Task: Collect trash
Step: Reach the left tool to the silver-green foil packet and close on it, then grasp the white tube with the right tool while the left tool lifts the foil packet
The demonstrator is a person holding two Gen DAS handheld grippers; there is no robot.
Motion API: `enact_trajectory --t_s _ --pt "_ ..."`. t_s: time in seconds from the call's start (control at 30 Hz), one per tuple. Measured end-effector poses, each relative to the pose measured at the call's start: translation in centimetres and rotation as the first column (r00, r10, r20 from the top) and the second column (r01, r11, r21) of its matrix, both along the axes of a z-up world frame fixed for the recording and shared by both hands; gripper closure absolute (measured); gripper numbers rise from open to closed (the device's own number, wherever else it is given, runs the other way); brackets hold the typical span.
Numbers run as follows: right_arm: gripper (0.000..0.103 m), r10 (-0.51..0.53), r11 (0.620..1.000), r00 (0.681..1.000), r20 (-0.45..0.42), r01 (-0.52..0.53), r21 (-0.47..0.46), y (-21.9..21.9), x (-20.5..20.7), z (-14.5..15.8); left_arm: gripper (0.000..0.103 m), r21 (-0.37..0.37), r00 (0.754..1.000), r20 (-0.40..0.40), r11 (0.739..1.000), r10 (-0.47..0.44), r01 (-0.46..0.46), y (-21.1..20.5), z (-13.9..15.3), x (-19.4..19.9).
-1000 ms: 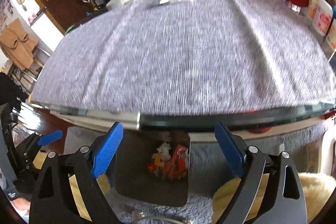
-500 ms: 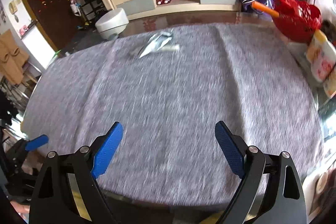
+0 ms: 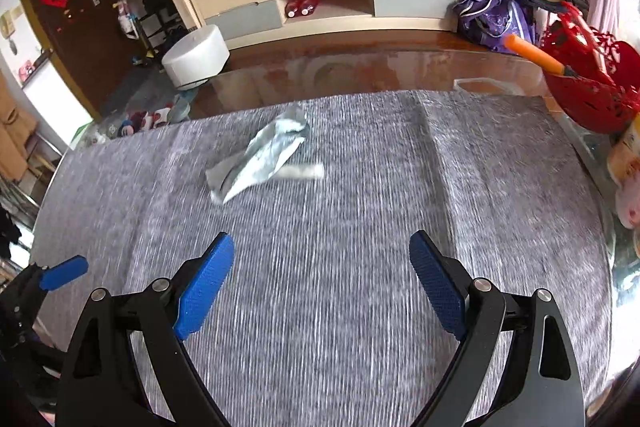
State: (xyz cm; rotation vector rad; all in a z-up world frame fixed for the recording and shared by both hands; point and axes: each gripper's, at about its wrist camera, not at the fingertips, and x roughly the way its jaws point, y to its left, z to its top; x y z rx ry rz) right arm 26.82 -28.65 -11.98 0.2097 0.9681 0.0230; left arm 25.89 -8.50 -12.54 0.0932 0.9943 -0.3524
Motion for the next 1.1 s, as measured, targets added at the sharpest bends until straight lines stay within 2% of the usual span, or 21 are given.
enact_trajectory --t_s 0.27,0.47,0.53,0.63,0.7,0.77,0.93,1.1 --pt "0.013 -0.057 0.998 0.998 -0.016 0.057 0.02 -2.7 3.7 -0.7 0.008 0.007 0.999 -0.006 0.999 -0.042 0.042 -3.5 -1.2 5.4" --pt "0.013 -0.063 0.997 0.998 -0.024 0.064 0.037 -4.0 5.2 -1.3 0.01 0.04 0.992 0.021 0.992 -0.122 0.122 -6.6 -2.4 7.6" --pt "0.013 -0.057 0.997 0.998 -0.029 0.059 0.045 -4.1 5.6 -1.6 0.015 0.054 0.989 0.029 0.988 -0.143 0.141 -7.4 -2.8 8.2" --pt "0.014 -0.044 0.998 0.998 -0.038 0.046 0.047 -4.0 6.2 -2.1 0.034 0.038 0.986 0.013 0.985 -0.167 0.167 -8.1 -3.6 9.3" --pt "0.014 -0.034 0.998 0.999 -0.041 0.036 0.052 -3.9 6.5 -2.5 0.057 0.02 0.983 -0.012 0.983 -0.182 0.182 -8.0 -4.1 10.1" --pt "0.014 -0.015 0.998 0.999 -0.035 0.017 0.055 -3.7 6.8 -2.7 0.07 0.011 0.981 -0.024 0.982 -0.19 0.191 -7.7 -4.4 10.5" --pt "0.015 0.044 0.997 0.999 -0.02 -0.043 0.057 -2.6 7.4 -3.3 0.077 -0.021 0.983 -0.032 0.984 -0.178 0.178 -6.3 -4.7 11.4" --pt "0.019 0.124 0.992 0.992 -0.009 -0.124 0.034 -0.9 7.7 -4.1 0.084 -0.006 0.987 -0.027 0.988 -0.156 0.156 -5.2 -4.7 12.2"
